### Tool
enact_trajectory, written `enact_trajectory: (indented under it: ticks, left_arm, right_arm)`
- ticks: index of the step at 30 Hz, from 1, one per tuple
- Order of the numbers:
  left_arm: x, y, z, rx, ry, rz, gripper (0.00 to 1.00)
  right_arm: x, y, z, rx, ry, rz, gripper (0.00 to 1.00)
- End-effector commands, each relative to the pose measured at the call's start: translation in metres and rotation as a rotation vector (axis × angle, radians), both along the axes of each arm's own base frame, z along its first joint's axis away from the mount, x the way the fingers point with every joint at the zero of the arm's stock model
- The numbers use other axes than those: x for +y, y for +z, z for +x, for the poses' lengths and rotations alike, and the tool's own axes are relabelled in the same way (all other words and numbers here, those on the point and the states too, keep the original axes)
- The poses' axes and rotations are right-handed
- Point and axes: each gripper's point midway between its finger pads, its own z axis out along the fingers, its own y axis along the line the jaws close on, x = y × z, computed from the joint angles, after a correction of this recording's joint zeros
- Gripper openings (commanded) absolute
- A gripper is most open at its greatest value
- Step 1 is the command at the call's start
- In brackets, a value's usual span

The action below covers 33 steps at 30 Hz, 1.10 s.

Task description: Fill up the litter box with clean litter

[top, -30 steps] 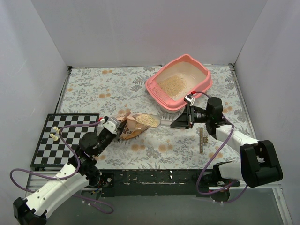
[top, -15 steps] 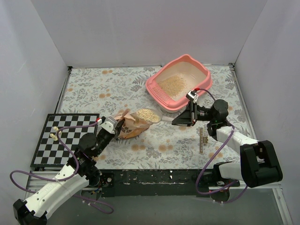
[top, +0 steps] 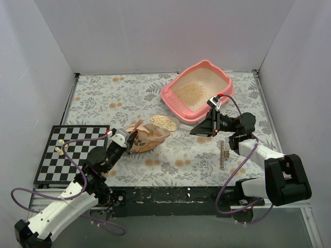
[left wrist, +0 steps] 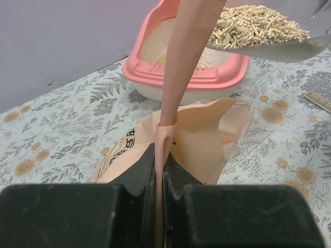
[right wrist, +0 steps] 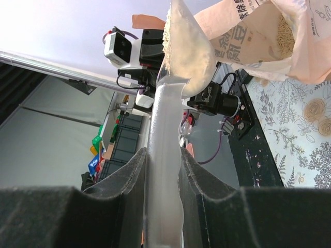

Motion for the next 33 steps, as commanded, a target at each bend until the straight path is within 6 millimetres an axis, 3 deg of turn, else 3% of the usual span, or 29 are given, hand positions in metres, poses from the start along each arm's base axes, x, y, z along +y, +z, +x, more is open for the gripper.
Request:
enact_trajectory:
  ticks: [1,19,27,33]
  left_arm:
    - [-0.005,0.024,-0.005,-0.067,-0.032,-0.067,0.00]
    - [-0.005,0.025,-0.006,-0.070,-0.038,-0.068,0.00]
    - [-0.006,0.025,-0.006,-0.071,-0.040,-0.070,0.00]
    - [-0.005,0.024,-0.005,-0.070,-0.035,-0.068,0.00]
  right_arm:
    - [-0.001,0.023,0.002,-0.098,-0.025,0.066,0.01]
    - [0.002,0.038,0.021,-0.092,-0.073,0.102,0.01]
    - [0.002,0.047,0.054,-0.077,-0.125,0.121,0.01]
    - [-0.012,0.046,0.092,-0.047,-0.208,0.147,0.01]
